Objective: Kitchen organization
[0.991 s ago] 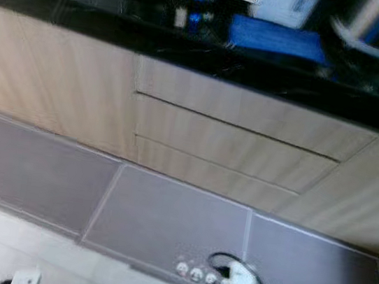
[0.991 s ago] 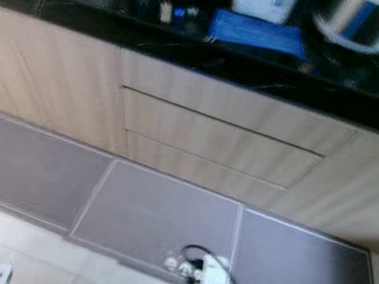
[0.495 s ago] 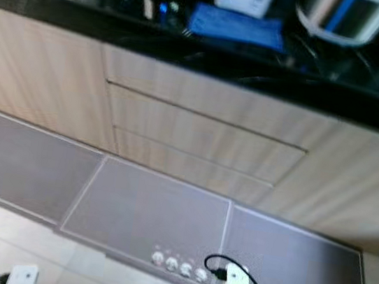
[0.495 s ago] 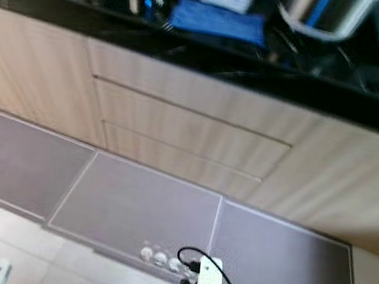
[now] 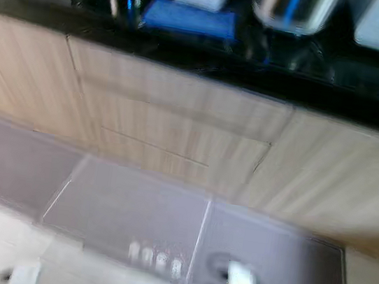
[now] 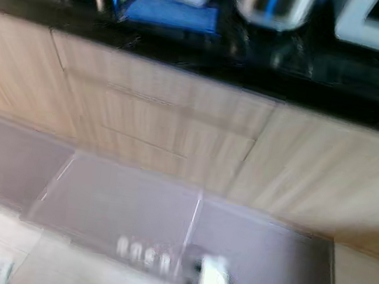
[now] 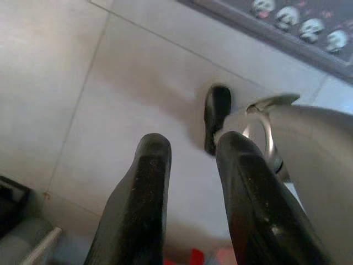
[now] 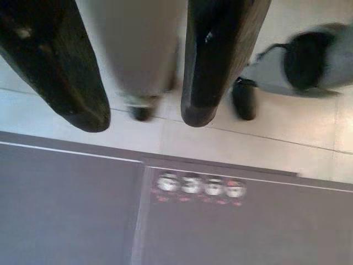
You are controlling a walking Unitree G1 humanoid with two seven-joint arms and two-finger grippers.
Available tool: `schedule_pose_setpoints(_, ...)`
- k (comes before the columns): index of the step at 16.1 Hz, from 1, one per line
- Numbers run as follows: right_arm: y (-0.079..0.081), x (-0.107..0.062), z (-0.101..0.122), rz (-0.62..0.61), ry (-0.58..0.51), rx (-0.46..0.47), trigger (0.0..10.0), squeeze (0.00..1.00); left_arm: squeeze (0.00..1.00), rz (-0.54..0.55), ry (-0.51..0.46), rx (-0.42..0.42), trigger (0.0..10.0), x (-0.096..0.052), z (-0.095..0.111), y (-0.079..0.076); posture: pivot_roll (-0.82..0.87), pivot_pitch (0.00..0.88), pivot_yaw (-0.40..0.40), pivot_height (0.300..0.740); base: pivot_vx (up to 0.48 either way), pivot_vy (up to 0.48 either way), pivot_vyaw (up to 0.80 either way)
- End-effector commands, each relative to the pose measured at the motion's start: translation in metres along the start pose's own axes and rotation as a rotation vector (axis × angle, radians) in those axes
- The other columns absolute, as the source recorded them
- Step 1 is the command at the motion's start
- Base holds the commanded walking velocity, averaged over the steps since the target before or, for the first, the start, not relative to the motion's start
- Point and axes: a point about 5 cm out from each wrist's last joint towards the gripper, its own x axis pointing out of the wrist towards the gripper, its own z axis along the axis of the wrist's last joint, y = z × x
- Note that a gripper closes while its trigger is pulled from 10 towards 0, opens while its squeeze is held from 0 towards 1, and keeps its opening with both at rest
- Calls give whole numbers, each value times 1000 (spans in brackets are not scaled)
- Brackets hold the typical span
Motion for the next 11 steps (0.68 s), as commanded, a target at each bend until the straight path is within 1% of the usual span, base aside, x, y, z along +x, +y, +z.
schedule_pose_setpoints(1, 4, 1, -1, 7, 0, 15, 10000, 0, 0, 4, 44, 13, 10000, -2, -11, 4, 24, 112, -30, 740, 0, -307, 0)
schedule_pose_setpoints(4, 6, 1, -1, 9, 1, 21, 10000, 0, 0, 4, 43, 18, 10000, -2, -11, 5, 27, 96, -26, 740, 0, -311, 0)
schedule_pose_setpoints(5, 6, 1, -3, 13, 11, 24, 10000, 0, 0, 5, 44, 20, 10000, -2, -11, 5, 27, 91, -24, 740, 0, -307, -500)
schedule_pose_setpoints(11, 7, 1, -2, 19, 17, 21, 10000, 0, 0, 4, 41, 21, 10000, -2, -11, 5, 31, 95, -28, 740, 0, -311, -788)
